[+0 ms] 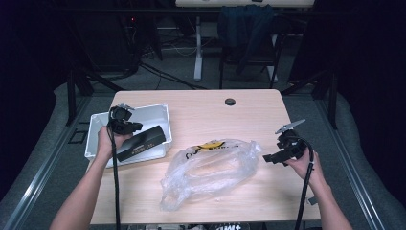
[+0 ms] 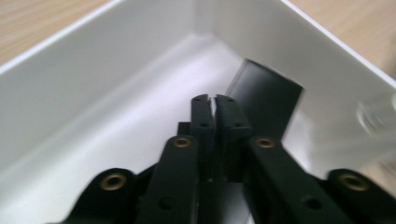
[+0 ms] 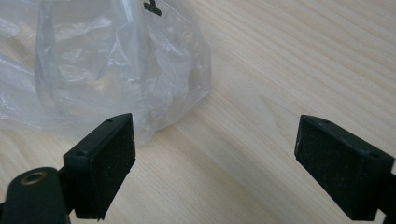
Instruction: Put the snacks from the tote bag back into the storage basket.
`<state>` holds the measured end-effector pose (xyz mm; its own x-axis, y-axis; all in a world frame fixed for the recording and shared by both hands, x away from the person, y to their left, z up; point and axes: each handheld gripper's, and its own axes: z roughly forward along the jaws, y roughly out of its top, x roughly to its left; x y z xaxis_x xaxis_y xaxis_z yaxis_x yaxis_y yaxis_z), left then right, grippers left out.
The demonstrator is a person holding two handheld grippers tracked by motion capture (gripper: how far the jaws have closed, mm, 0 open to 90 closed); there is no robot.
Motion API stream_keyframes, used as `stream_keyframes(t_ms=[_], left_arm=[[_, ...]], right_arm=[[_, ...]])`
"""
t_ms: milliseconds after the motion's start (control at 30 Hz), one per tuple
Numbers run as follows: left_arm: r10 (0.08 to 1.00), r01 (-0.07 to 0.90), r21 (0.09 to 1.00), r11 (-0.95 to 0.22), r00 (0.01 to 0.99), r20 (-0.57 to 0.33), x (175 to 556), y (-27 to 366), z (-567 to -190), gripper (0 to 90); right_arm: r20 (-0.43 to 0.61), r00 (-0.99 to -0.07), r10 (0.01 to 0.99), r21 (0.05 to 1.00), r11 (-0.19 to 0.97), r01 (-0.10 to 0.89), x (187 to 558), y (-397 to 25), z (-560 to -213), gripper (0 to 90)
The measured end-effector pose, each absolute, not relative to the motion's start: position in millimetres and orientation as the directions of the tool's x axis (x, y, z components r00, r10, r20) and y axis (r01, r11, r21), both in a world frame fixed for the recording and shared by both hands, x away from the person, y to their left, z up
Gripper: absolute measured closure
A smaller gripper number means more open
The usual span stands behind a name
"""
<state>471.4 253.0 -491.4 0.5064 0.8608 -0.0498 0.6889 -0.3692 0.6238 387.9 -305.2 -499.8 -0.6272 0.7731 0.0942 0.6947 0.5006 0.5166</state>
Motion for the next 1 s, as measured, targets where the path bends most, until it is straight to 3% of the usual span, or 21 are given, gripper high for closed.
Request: stream_keyframes(t_ms=[400,1000], left_arm=[[0.893,0.726,0.605,-0.328,0.448,-0.053,495.2,228.9,-504.8,90.0],[0.885,0.754,0.553,-0.354,0.461,-0.062,507.1,214.7,-518.4,90.0]], right_arm=[[0.084,-0.628,0.773,0.524,0.502,0.688,387.4,-302.3,-499.3,12.8],[0.078,-0.625,0.777,0.518,0.504,0.691,385.9,-302.6,-499.0,13.1]])
